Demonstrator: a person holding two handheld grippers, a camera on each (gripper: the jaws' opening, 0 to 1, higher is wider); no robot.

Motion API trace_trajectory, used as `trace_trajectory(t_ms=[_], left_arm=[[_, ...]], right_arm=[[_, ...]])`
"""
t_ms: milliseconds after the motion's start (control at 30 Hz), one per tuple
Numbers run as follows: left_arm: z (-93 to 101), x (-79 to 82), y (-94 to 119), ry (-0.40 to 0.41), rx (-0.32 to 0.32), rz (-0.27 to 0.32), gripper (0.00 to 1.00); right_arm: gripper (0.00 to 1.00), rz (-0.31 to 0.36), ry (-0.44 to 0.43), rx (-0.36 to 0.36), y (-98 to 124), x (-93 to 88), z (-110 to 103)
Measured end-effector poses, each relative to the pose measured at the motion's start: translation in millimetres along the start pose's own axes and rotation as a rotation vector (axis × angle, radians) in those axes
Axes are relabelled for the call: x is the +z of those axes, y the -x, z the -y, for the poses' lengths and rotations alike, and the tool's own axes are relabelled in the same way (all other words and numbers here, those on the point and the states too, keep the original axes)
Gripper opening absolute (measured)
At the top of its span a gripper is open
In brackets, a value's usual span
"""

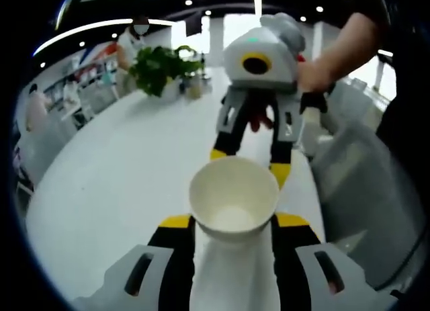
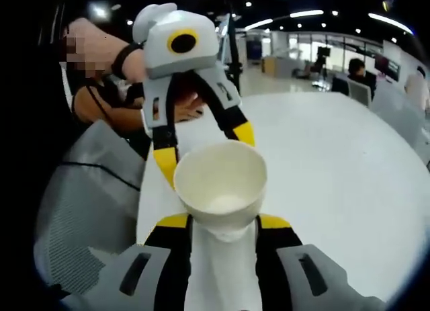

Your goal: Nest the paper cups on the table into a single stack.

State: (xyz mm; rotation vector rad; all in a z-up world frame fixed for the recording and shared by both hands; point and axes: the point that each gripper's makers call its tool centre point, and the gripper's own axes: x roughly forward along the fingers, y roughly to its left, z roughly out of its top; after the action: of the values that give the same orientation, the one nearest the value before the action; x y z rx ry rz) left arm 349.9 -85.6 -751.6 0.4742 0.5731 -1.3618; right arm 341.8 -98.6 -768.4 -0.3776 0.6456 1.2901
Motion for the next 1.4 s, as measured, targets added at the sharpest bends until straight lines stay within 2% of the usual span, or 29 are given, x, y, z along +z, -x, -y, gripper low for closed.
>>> trace_trajectory(t_ms=[267, 667, 867, 1100, 1233, 1400], left_arm=[[-32.6, 15.8, -2.2, -0.027, -0.002, 0.013, 0.44], [-86.0, 31.4, -16.8, -0.067, 0.005, 0.016, 0.44], [-114.7, 30.5, -27.0, -0.06, -0.008, 0.005, 0.44], [-137.8, 23.5, -38.8, -0.043, -0.013, 0.007, 0.44], [-150.6, 20.9, -42.6, -0.017, -0.008, 0.012, 0.44], [-156.8, 17.2, -46.0, 0.024, -0.011, 0.012, 0.44]], right_arm=[[0.33, 0.013, 0.01, -0.036, 7.2, 11.1, 33.4], [0.33, -0.017, 0.047, -0.086, 11.5, 19.2, 91.3], [0.33, -0.035, 0.036, -0.095, 4.1, 18.5, 120.8], [0.33, -0.056, 0.022, -0.085, -5.7, 13.0, 146.0], [0.33, -0.06, 0.012, -0.079, -10.8, 13.0, 157.3], [0.33, -0.053, -0.015, -0.066, -15.7, 10.3, 163.6]])
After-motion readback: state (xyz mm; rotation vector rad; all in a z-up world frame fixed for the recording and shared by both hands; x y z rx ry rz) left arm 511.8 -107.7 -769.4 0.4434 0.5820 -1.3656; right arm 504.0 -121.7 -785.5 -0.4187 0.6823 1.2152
